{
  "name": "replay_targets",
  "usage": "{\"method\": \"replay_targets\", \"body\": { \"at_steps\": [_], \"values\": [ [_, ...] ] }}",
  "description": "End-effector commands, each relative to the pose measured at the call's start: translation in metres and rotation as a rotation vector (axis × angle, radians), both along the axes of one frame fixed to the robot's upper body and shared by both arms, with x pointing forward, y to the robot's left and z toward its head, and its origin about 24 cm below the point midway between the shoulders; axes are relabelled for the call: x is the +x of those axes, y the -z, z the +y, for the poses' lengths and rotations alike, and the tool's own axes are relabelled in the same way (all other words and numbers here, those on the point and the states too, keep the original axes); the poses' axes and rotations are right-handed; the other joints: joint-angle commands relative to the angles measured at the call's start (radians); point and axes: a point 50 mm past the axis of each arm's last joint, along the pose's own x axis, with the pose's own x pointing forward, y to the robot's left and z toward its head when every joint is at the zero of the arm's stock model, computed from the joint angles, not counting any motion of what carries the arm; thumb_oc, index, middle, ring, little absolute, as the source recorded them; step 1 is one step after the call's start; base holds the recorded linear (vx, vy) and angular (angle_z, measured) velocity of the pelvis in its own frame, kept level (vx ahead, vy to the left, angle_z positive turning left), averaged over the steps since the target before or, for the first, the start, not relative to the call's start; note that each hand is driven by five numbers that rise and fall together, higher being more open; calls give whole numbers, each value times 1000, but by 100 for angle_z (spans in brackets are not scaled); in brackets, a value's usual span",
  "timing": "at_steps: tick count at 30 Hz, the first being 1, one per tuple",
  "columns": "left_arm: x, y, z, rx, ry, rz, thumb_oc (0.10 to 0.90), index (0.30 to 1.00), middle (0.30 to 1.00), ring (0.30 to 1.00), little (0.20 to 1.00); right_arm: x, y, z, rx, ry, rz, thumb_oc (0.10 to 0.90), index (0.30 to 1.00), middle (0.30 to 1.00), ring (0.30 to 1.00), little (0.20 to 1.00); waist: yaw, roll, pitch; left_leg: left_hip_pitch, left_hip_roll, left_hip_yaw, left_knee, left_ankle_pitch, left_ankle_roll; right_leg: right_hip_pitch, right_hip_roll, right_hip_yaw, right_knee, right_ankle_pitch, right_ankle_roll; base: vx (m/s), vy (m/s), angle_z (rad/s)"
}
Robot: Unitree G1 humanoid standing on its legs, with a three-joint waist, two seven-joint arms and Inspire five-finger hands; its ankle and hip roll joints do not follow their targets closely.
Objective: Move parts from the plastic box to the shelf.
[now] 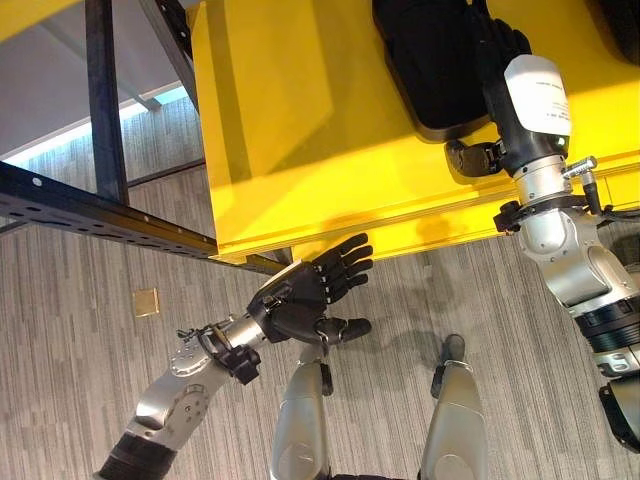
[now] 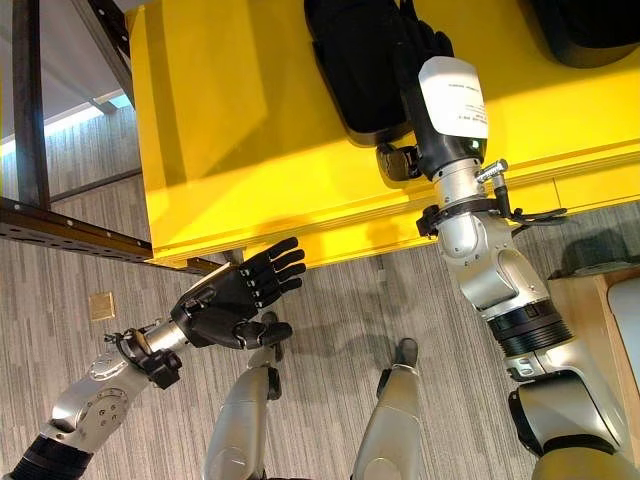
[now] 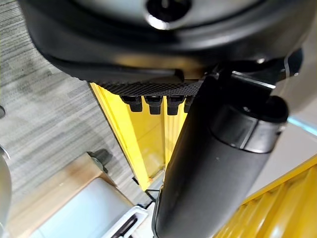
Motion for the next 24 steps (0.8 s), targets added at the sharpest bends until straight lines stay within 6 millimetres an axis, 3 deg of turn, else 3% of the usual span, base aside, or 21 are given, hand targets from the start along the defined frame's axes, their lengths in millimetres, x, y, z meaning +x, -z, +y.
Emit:
{"method": "replay_targets", "body": {
  "at_steps": [1, 24],
  "values": [
    [-9, -43, -17, -153, 84, -218, 900, 1000, 1000, 1000, 1000, -23, -59, 31, 20, -141, -308, 900, 1000, 1000, 1000, 1000, 30, -25, -7, 66, 3, 2, 139, -226, -1, 34, 33, -20, -53, 15, -80, 0, 0, 0],
    [-13, -39, -20, -163, 119, -194, 900, 1000, 1000, 1000, 1000, -23, -70, 33, 4, -123, -355, 900, 1000, 1000, 1000, 1000, 43, -12, -7, 91, -6, 4, 133, -222, 0, 59, 18, -32, -52, 15, -81, 2, 3, 0]
  ]
}}
